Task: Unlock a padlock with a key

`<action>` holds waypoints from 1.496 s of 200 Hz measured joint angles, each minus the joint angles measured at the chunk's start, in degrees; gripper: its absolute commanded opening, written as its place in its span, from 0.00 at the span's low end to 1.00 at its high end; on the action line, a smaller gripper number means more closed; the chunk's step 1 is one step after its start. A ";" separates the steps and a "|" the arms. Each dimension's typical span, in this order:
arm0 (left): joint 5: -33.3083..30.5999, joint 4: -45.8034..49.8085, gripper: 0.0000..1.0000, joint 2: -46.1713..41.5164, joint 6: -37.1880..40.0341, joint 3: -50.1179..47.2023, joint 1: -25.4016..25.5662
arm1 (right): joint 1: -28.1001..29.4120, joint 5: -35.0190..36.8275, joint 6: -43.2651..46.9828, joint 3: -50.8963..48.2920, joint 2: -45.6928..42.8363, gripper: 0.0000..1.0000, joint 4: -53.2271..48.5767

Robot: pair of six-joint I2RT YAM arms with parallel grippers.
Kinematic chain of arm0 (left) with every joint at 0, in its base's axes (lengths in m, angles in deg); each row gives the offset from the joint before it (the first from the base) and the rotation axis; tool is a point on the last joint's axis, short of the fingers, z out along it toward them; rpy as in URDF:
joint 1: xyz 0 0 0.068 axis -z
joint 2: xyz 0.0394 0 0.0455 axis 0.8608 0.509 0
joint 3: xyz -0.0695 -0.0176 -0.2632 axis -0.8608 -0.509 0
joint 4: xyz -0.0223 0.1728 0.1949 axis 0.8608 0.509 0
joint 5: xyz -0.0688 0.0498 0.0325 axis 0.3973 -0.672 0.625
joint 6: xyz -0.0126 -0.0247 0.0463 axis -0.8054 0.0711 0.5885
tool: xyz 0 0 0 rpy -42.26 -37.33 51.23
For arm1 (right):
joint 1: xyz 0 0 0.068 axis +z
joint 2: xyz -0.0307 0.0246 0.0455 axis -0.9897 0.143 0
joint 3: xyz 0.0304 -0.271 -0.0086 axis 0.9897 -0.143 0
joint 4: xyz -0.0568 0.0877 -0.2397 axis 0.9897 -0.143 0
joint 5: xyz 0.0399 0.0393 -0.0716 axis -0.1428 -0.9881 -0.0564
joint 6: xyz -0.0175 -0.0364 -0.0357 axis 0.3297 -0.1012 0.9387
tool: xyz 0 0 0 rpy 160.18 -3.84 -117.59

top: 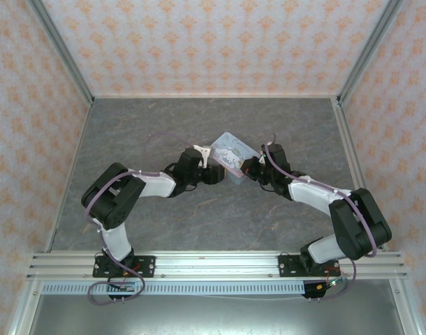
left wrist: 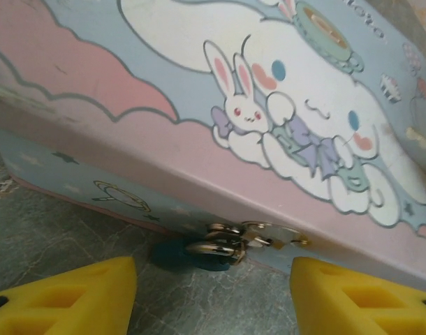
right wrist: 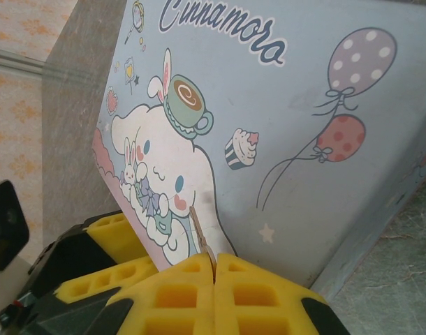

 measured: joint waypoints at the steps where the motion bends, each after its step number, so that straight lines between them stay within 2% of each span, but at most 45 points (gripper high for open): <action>1: 0.04 -0.09 0.60 0.11 0.11 -0.02 0.00 | 0.00 0.00 0.02 0.00 0.00 0.00 0.00; 96: 3.39 -4.63 0.53 4.68 4.15 0.17 -1.60 | 0.00 0.07 0.35 0.02 0.00 0.00 -0.02; 192: 6.03 -5.03 0.44 8.09 6.71 3.76 -1.92 | 0.00 0.20 0.57 0.04 0.00 0.00 -0.02; 232: 9.05 -5.01 0.38 9.16 7.54 4.87 -2.47 | 0.00 0.20 0.59 0.04 0.00 0.00 -0.02; 280: 11.72 -4.85 0.37 9.90 7.58 5.68 -2.51 | 0.00 0.20 0.57 0.04 0.00 0.00 0.00; 299: 11.96 -4.79 0.40 9.90 7.58 5.73 -2.51 | 0.00 0.20 0.57 0.04 0.00 0.00 0.00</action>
